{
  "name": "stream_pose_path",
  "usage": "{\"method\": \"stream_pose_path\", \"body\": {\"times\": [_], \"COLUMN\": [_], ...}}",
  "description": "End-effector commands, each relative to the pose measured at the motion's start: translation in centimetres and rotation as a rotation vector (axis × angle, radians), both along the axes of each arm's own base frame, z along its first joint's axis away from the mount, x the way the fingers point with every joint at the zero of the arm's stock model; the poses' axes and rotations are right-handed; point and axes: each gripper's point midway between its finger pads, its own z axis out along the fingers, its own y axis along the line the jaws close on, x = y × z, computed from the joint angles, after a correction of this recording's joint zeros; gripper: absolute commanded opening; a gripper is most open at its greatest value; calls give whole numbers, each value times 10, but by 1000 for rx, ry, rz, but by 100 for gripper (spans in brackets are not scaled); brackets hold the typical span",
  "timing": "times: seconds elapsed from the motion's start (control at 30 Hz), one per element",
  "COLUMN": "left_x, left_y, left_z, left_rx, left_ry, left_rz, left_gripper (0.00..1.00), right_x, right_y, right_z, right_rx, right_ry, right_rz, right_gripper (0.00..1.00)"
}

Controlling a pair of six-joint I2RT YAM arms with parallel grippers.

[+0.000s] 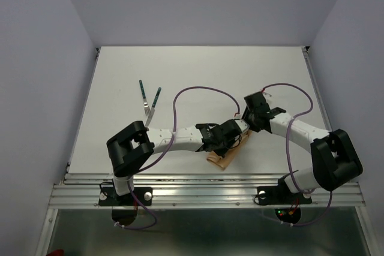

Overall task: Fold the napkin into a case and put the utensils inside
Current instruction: Smooth out the smaller rectangle-folded napkin at the center of the board.

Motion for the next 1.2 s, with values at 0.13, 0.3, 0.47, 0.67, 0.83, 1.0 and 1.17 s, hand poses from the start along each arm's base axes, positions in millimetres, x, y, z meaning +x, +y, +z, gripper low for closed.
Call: {"method": "stream_pose_path", "body": {"times": [0.13,0.3,0.47,0.67,0.83,1.0,1.17], "left_x": [3,2,2,1,1,1,2], "left_y": [-23,-25,-27,-30,-33,-35,-37], "left_z": [36,38,41,42,42,43,43], "left_rx": [-119,-125,-138,-147,-149,-151,-149], "left_ry": [-21,-17,-9,-4,3,3,4], "left_rz": [-15,-20,-18,-19,-23,-28,-30], "left_gripper": [0,0,0,0,0,0,0], "right_x": [3,-6,-32,-68,-89,-99,-102], "right_y": [-10,-18,-18,5,14,26,29], "right_z": [40,46,44,22,6,-2,-5], "right_rx": [-26,-42,26,229,317,369,391], "right_ry": [-74,-72,-52,-4,21,62,65], "right_rz": [-27,-43,-52,-18,-5,42,45], "right_gripper": [48,50,49,42,36,36,34]}}
